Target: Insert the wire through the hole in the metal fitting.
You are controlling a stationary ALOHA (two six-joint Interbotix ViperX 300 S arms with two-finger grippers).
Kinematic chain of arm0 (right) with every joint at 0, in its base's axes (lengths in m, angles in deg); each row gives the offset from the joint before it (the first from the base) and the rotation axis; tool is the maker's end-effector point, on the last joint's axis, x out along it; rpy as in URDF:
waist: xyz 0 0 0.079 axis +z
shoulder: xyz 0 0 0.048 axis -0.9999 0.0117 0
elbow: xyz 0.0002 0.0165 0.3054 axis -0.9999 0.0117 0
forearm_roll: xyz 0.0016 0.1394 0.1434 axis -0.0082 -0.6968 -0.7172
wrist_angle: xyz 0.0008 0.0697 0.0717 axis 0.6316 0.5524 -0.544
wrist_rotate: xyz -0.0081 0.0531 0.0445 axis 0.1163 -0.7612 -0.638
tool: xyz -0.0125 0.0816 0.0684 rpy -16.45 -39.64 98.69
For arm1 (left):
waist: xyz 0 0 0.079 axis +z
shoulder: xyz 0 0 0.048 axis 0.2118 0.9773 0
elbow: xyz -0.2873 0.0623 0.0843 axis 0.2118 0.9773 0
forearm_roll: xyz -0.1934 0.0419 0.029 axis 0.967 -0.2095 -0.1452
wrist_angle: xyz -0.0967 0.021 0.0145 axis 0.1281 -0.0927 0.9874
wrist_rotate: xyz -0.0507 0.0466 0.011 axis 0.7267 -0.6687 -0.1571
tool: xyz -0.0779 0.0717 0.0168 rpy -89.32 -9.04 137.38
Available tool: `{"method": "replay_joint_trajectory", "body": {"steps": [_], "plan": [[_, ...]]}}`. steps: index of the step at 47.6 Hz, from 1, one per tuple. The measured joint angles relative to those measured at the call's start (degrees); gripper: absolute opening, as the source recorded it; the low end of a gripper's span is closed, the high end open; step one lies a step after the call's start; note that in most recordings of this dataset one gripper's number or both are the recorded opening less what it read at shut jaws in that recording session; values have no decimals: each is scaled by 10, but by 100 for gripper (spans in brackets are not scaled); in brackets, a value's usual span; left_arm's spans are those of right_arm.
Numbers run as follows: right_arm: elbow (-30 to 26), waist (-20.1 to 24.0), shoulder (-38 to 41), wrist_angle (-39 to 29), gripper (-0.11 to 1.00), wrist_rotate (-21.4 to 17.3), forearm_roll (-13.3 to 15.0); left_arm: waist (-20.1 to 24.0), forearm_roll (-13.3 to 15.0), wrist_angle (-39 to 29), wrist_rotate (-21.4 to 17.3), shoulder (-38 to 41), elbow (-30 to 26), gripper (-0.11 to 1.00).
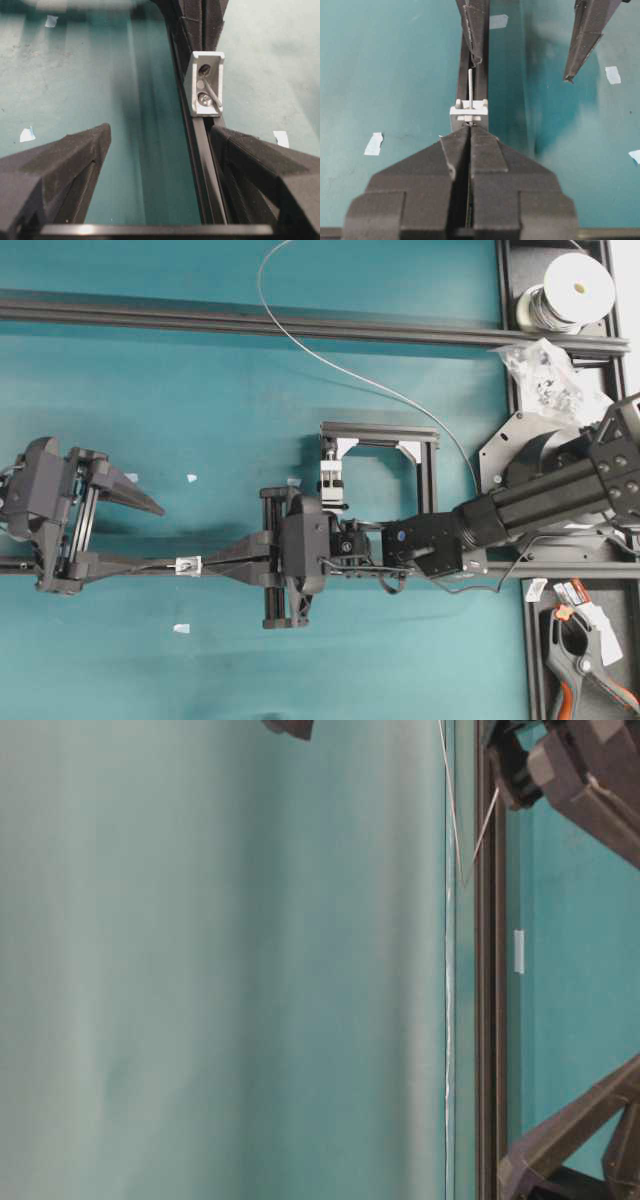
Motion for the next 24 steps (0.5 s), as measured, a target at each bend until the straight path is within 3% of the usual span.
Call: {"method": "replay_joint_trajectory", "body": {"steps": [14, 24], "plan": [[-1, 0, 1, 0, -1, 0, 4, 0, -1, -27, 14, 0, -7, 76], [-1, 0, 0, 0, -1, 0, 5, 0, -1, -60, 69, 0, -23, 77]]}}
